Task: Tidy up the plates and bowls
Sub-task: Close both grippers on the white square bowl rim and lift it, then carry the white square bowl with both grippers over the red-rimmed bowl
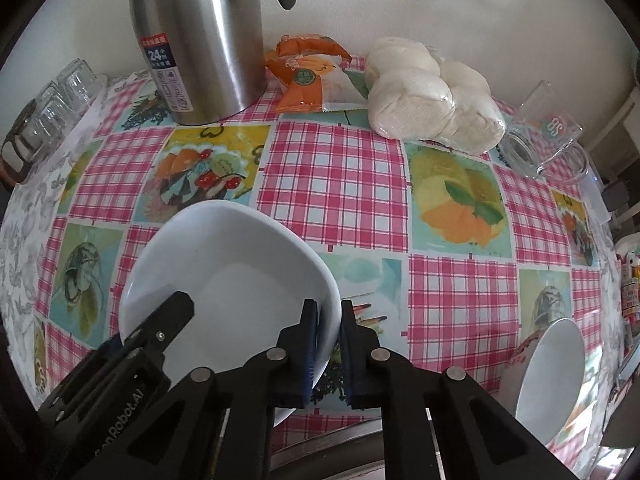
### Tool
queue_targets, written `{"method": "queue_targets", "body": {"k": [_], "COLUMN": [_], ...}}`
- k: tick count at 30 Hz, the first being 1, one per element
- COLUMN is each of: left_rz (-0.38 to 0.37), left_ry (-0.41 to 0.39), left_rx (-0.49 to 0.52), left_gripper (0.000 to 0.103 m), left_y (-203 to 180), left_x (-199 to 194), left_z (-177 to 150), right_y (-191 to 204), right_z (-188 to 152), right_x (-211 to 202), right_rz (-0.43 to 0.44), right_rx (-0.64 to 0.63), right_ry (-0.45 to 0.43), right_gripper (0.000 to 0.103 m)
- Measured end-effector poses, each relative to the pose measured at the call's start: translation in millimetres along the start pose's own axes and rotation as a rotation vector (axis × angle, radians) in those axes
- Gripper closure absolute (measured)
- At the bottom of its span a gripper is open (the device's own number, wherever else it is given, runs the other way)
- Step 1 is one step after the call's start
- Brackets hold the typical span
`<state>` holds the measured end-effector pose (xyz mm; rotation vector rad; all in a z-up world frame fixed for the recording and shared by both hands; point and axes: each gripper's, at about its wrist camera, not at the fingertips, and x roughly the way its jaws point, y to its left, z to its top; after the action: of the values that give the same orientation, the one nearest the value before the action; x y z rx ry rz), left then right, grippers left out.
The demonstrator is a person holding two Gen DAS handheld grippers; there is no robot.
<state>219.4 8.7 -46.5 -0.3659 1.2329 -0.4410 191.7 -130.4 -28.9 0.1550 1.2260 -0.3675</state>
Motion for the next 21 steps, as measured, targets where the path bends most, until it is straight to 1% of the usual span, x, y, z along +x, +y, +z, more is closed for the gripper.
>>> {"method": "queue_targets", "body": {"k": [4, 10, 14, 21], "left_rz": [0.016, -0.027, -0.040, -0.056], "left_ry": [-0.001, -0.007, -0.030, -0.096], "left_rx": [0.013, 0.009, 0.031, 0.087], "left_gripper": [0.083, 0.083, 0.083, 0.083], "left_y": [-2, -1, -7, -32], "left_x": [-2, -14, -33, -78], "left_z": [-2, -2, -3, -11], "right_y": [0, -1, -5, -19], "right_z": [-3, -6, -10, -27], "right_x": [-4, -21, -40, -83], "right_rz": [0.021, 0.041, 0.063, 0.093], "right_rx": [0.004, 0.003, 0.012, 0.041], "right_ry": [-0.010, -0.061, -0.099, -0.185], "right_gripper": [0.092, 0.092, 0.092, 0.092]}}
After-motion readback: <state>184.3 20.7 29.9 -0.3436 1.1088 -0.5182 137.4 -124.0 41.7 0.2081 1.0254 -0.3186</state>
